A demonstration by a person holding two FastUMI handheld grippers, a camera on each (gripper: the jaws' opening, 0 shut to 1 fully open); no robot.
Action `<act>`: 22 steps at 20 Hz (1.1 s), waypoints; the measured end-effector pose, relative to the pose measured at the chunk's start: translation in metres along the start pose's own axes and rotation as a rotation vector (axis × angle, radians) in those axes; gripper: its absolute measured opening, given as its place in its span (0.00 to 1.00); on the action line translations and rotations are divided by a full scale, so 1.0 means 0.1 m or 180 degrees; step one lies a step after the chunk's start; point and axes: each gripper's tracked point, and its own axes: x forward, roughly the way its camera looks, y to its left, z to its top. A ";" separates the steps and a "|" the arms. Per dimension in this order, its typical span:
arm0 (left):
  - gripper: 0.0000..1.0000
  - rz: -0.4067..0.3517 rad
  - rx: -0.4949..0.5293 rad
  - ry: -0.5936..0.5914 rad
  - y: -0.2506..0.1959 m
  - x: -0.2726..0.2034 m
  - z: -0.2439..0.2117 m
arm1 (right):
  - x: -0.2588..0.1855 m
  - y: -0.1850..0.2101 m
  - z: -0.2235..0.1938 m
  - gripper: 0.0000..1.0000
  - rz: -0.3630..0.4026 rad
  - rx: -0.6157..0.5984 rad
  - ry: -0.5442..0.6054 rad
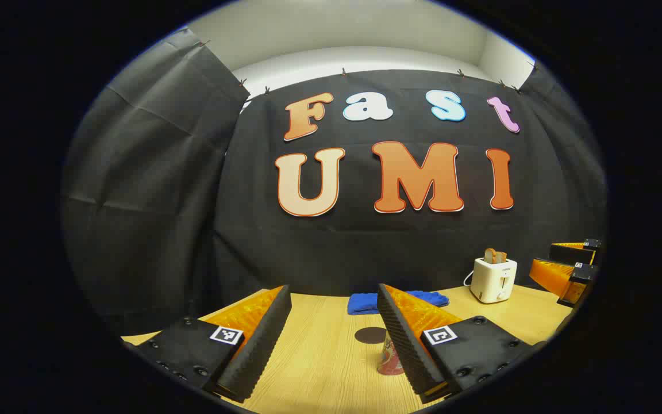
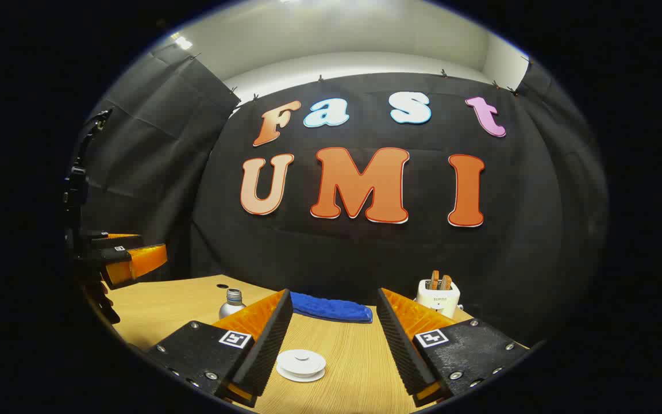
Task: Open the teacup lid with one hand, grasp the water bottle and pour water into the teacup with the other hand; after pouring, place the water bottle on the coaster and then close the teacup lid.
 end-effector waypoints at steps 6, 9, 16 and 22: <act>1.00 -0.0011 0.0000 -0.0044 -0.03 0.01 0.05 | 0.09 -0.04 -0.02 0.88 -0.0066 0.0134 0.0061; 1.00 -0.0022 -0.0011 -0.0045 -0.04 0.03 0.05 | 0.12 0.03 -0.02 0.88 0.0013 0.0174 0.0078; 0.98 -0.0048 -0.0009 -0.0041 -0.06 0.07 0.05 | 0.19 0.10 0.02 0.88 0.0041 0.0049 0.0009; 1.00 -0.0049 -0.0036 -0.0001 -0.05 0.10 -0.03 | 0.30 0.15 -0.20 0.88 0.0100 0.0048 0.0186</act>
